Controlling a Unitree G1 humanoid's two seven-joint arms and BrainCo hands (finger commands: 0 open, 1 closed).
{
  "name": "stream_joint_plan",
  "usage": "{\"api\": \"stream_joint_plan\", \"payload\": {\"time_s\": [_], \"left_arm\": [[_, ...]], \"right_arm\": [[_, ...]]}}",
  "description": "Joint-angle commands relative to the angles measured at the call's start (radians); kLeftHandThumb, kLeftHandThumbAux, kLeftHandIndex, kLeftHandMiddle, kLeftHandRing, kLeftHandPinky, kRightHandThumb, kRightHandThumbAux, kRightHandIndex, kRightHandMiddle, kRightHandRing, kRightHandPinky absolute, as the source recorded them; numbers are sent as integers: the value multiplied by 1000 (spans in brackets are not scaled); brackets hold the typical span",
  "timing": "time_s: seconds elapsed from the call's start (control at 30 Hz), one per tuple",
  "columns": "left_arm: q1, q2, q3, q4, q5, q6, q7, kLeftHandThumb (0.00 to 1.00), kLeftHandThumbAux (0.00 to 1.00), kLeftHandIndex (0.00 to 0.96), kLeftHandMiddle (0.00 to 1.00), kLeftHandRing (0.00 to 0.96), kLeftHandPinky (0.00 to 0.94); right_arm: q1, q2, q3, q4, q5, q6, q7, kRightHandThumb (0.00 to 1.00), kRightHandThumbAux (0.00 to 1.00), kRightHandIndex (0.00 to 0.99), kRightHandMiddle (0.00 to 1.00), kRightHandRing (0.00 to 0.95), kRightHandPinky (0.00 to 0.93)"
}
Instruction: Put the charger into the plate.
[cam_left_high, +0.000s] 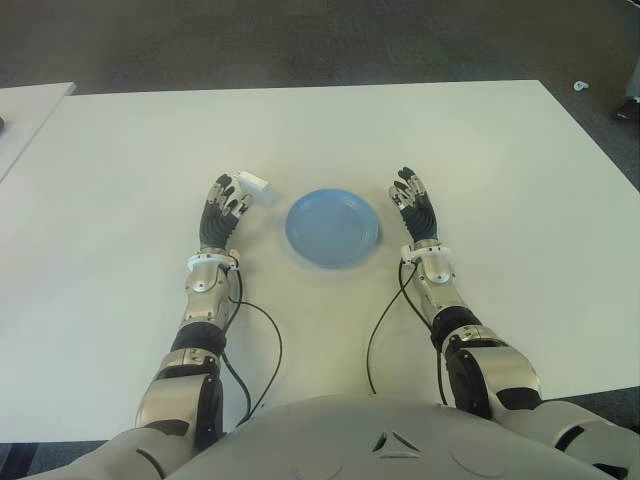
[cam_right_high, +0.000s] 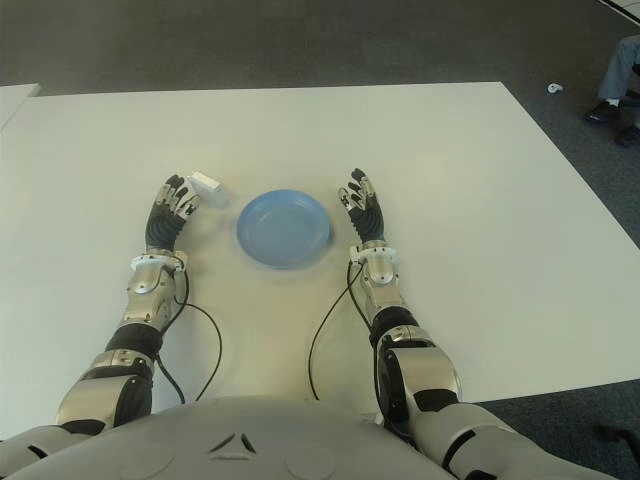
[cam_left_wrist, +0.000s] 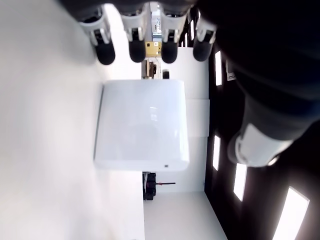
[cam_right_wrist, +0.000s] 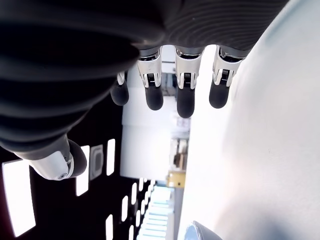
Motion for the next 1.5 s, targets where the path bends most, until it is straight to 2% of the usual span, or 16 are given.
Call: {"api": "stream_joint_plan", "payload": {"time_s": [0.03, 0.53, 0.73, 0.93, 1.1, 1.3, 1.5], "left_arm": [[11, -13, -8, 36, 10, 33, 7, 110, 680, 0, 36, 26, 49], [-9, -10, -22, 42, 34, 39, 19, 91, 664, 0, 30, 20, 37], [-37, -2, -44, 79, 91, 39, 79, 120, 643, 0, 11, 7, 30], [-57, -12, -64, 111, 146, 4, 164, 315, 531, 0, 1, 10, 77], [-86, -21, -78, 172, 191, -28, 249, 447, 374, 0, 0, 2, 40], [-133, -26, -114, 250, 245, -43, 335, 495, 260, 0, 0, 0, 4], [-161, -22, -159, 279, 301, -25, 403, 495, 190, 0, 0, 0, 0]], "right_arm": [[136, 26, 5, 112, 1, 102, 7, 0, 491, 42, 117, 121, 134], [133, 25, 2, 116, 3, 101, 10, 0, 494, 43, 121, 125, 136], [134, 24, 4, 115, 1, 101, 8, 0, 499, 46, 123, 127, 141], [134, 23, 5, 115, 0, 98, 8, 0, 492, 45, 123, 128, 143], [133, 22, 8, 118, -4, 99, 6, 0, 484, 44, 126, 131, 142], [133, 20, 9, 119, -6, 106, 5, 0, 488, 38, 129, 133, 132], [135, 23, 7, 118, -3, 99, 6, 0, 494, 34, 132, 135, 139]]}}
